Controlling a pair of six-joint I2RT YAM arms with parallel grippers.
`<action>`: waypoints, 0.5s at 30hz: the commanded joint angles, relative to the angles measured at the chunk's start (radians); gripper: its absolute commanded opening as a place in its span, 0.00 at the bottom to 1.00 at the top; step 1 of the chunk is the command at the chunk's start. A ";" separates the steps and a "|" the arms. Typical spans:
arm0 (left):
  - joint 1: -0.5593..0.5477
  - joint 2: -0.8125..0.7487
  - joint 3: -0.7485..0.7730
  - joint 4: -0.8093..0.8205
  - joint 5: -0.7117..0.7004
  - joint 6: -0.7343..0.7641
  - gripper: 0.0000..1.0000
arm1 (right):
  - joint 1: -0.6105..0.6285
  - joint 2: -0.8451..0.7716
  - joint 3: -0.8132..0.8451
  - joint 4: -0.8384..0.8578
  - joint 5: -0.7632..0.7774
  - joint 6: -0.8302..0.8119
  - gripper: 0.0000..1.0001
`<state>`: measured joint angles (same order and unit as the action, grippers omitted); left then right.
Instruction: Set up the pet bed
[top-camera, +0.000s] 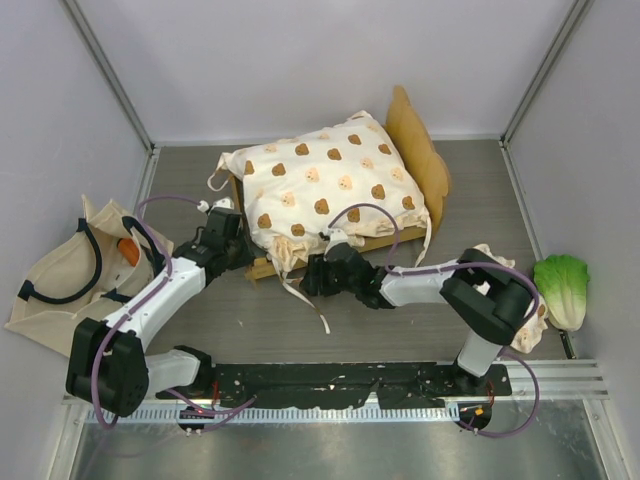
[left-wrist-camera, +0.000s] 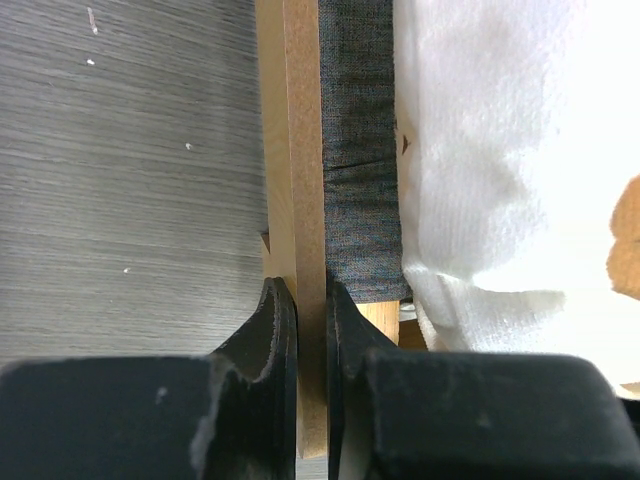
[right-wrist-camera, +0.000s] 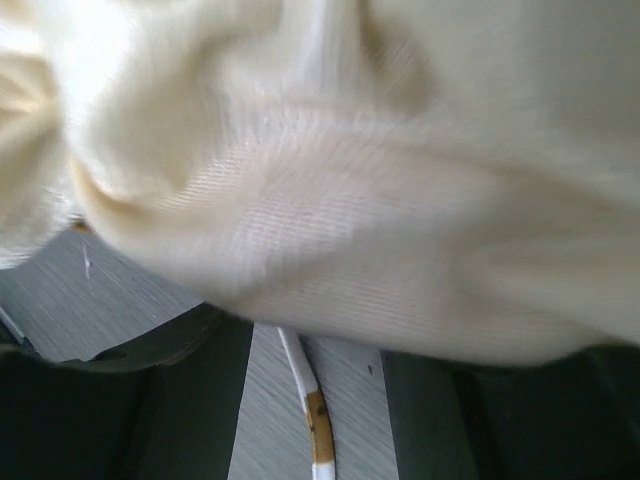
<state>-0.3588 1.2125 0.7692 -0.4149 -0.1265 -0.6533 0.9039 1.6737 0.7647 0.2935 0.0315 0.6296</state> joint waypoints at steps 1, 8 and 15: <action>-0.003 0.004 -0.024 0.053 0.117 0.024 0.00 | 0.012 0.095 -0.013 0.163 -0.002 -0.005 0.56; -0.002 -0.010 -0.042 0.050 0.122 0.024 0.00 | 0.016 0.185 -0.047 0.242 0.054 0.036 0.53; 0.000 -0.028 -0.054 0.045 0.122 0.027 0.00 | 0.036 0.137 -0.117 0.226 0.180 0.082 0.52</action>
<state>-0.3511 1.2037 0.7513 -0.3828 -0.1238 -0.6472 0.9367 1.8130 0.7280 0.5797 0.0849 0.6964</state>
